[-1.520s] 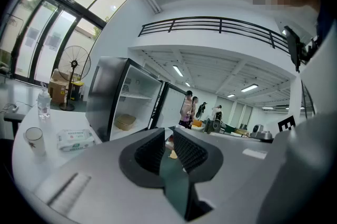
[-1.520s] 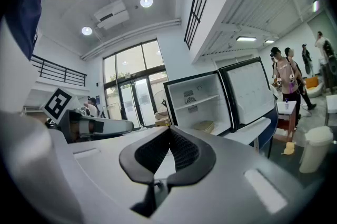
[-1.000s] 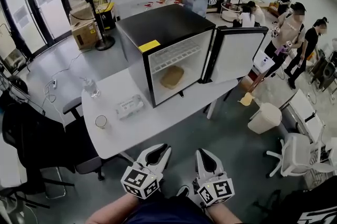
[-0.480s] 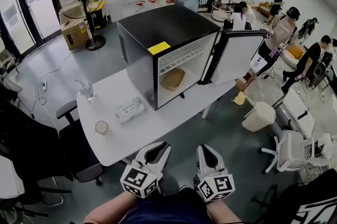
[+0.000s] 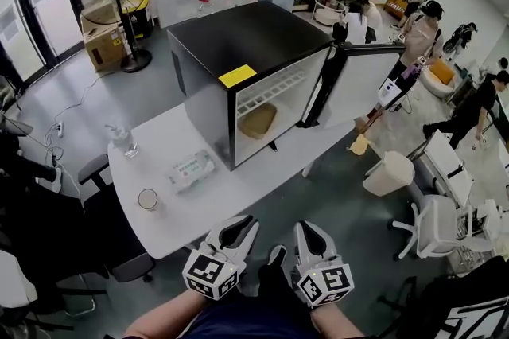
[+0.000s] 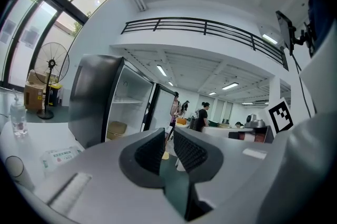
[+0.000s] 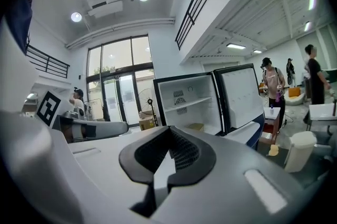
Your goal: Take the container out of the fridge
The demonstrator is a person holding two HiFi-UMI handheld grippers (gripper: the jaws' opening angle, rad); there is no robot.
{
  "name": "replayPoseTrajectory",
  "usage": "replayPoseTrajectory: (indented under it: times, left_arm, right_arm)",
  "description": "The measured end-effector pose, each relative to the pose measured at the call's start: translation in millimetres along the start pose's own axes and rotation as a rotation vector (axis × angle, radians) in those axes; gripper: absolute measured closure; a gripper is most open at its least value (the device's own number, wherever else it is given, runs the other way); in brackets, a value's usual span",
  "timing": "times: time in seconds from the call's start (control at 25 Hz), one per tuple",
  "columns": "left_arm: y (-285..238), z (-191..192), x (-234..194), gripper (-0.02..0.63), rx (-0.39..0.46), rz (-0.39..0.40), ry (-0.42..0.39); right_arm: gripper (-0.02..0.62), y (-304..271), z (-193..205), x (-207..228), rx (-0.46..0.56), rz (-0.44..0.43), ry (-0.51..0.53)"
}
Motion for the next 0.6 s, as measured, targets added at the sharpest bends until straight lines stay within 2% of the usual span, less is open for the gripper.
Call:
replayPoseTrajectory:
  times: [0.4, 0.6]
  left_arm:
    - [-79.8, -11.9, -18.2, 0.554, -0.016, -0.109, -0.015]
    - [-132.5, -22.3, -12.9, 0.555, -0.024, -0.122, -0.036]
  right_arm:
    - [0.589, -74.2, -9.2, 56.7, -0.033, -0.114, -0.04]
    - [0.589, -102.3, -19.3, 89.2, -0.052, -0.172, -0.047]
Point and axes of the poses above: the fingertips, and each gripper's own axes: y backward along the fingers, x to its right, z out of its underside, the point moved 8 cm from there along y, backward along the fingers, and after that the axes turned 9 degrees about z, right-handed, at the moved point
